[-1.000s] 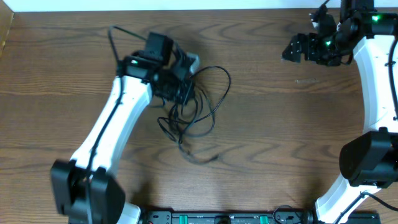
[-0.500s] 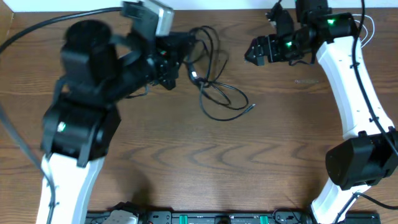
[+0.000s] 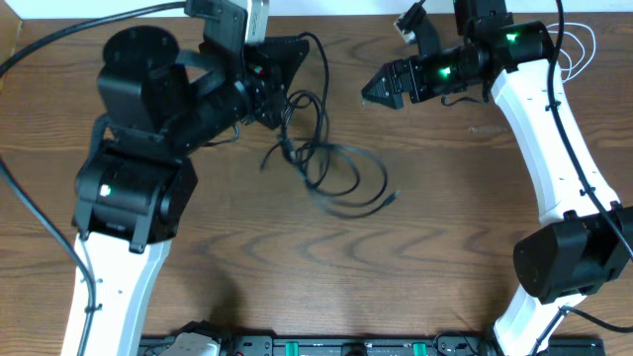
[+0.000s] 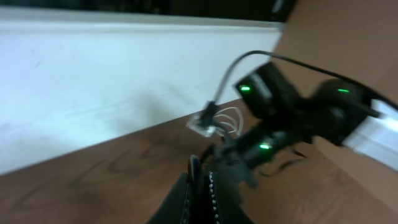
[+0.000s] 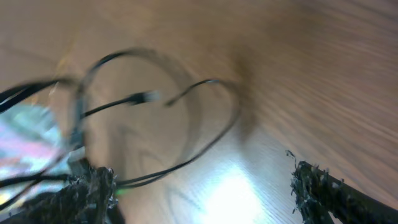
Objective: Untangle cables
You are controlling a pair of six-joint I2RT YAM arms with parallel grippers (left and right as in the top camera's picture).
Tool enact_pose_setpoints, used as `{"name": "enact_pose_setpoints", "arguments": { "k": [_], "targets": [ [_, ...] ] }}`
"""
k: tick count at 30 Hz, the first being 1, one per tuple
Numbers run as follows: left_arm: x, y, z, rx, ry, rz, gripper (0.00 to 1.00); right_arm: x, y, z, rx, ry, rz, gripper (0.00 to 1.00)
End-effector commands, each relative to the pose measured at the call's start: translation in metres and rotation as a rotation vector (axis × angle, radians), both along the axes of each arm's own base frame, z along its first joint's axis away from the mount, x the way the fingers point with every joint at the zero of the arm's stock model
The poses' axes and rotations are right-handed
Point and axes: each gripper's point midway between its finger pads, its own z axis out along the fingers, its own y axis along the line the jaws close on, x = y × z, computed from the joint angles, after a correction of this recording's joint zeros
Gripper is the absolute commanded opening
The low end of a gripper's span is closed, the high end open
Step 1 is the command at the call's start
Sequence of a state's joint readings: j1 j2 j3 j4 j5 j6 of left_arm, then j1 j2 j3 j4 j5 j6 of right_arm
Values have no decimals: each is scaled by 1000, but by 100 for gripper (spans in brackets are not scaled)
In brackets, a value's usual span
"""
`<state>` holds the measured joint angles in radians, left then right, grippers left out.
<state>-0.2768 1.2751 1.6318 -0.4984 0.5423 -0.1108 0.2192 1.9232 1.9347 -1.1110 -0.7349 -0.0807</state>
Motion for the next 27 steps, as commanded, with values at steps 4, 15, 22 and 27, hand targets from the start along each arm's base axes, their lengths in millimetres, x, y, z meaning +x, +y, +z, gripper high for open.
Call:
{"name": "enact_pose_setpoints", "arguments": {
  "k": [4,15,22,27],
  "targets": [
    [23,8,-16,4,68,98,7,-35,25,38,215,-132,280,89],
    [26,8,-21,8,86,99,7,-55,50,29,182,-181,402,87],
    [26,8,-21,8,85,99,7,-80,76,-4,158,-129,486,63],
    [27,8,-16,0,63,101,7,-60,66,-40,40,-20,305,20]
  ]
}}
